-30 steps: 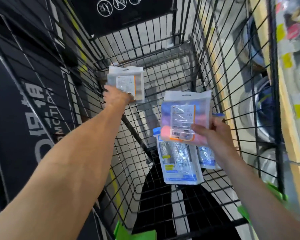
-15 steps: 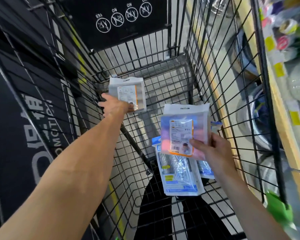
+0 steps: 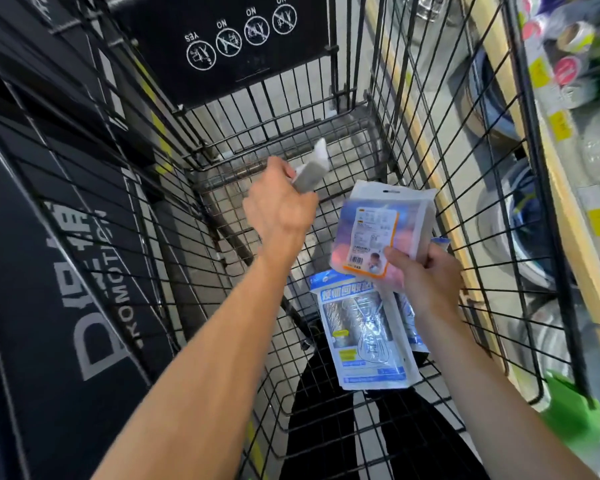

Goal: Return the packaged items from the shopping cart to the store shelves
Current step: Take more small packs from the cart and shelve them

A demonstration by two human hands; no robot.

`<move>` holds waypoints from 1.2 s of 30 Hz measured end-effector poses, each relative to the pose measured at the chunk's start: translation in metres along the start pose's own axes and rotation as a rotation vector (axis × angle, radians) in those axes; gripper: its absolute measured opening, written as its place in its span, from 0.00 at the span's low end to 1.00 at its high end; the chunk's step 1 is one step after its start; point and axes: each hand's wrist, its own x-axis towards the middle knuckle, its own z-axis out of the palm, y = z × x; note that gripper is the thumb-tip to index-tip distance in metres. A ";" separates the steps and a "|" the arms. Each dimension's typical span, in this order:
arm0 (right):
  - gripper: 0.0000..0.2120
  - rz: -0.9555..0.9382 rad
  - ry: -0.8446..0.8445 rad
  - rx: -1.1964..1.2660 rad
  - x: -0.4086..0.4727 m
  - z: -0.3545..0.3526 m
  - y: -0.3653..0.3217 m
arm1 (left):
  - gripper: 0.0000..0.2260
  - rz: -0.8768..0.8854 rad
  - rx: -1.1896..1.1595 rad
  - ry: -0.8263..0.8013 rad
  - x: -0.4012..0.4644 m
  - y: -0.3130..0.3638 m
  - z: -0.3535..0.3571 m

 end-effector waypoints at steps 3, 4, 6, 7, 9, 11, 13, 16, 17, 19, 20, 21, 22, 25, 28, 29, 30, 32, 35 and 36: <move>0.07 -0.006 0.029 0.000 0.007 0.009 -0.004 | 0.16 0.067 0.110 -0.201 -0.015 0.007 0.018; 0.09 0.004 0.031 -0.014 0.010 0.011 -0.003 | 0.17 0.008 0.076 -0.276 -0.012 0.003 0.023; 0.11 0.037 0.037 -0.027 0.016 0.011 -0.001 | 0.19 -0.104 -0.005 -0.311 -0.004 -0.010 0.033; 0.12 0.059 0.036 -0.022 0.019 0.011 0.000 | 0.23 -0.125 0.004 -0.293 0.001 -0.020 0.035; 0.10 0.091 0.015 -0.001 0.025 0.007 -0.001 | 0.33 -0.116 0.069 -0.281 0.007 -0.032 0.039; 0.07 0.078 -0.023 -0.014 0.025 0.008 -0.004 | 0.41 -0.097 0.137 -0.269 0.013 -0.037 0.036; 0.08 0.050 -0.038 -0.039 0.025 0.007 -0.004 | 0.44 -0.121 0.181 -0.269 0.015 -0.037 0.039; 0.11 0.035 -0.048 -0.043 0.019 0.007 0.000 | 0.46 -0.217 0.180 -0.299 0.013 -0.040 0.048; 0.12 0.033 -0.052 -0.036 0.018 0.007 0.001 | 0.46 -0.237 0.169 -0.309 0.012 -0.042 0.051; 0.12 0.032 -0.057 -0.028 0.017 0.007 0.004 | 0.45 -0.273 0.149 -0.326 0.012 -0.047 0.056; 0.11 0.035 -0.059 -0.032 0.017 0.007 0.005 | 0.44 -0.303 0.122 -0.335 0.013 -0.049 0.057; 0.11 0.035 -0.061 -0.036 0.018 0.006 0.006 | 0.44 -0.341 0.077 -0.346 0.016 -0.053 0.060; 0.11 0.036 -0.063 -0.042 0.018 0.006 0.005 | 0.43 -0.380 0.032 -0.365 0.020 -0.056 0.061; 0.10 0.024 -0.046 -0.052 0.021 0.003 0.004 | 0.41 -0.423 -0.042 -0.435 0.034 -0.070 0.067; 0.12 -0.042 0.008 -0.132 0.021 0.001 -0.001 | 0.44 -0.426 -0.149 -0.502 0.031 -0.062 0.053; 0.13 -0.071 0.026 -0.158 0.021 0.001 -0.004 | 0.41 -0.414 -0.182 -0.504 0.030 -0.061 0.049; 0.12 -0.087 0.041 -0.182 0.018 0.002 -0.008 | 0.34 -0.417 -0.227 -0.494 0.030 -0.061 0.045; 0.11 -0.140 0.086 -0.232 0.013 0.005 -0.015 | 0.22 -0.400 -0.352 -0.502 0.031 -0.058 0.035; 0.13 -0.187 0.078 -0.248 -0.004 0.015 -0.023 | 0.18 -0.294 -0.469 -0.547 0.027 -0.043 0.019; 0.15 -0.155 -0.012 -0.173 -0.008 0.018 -0.026 | 0.17 -0.271 -0.479 -0.573 0.024 -0.038 0.014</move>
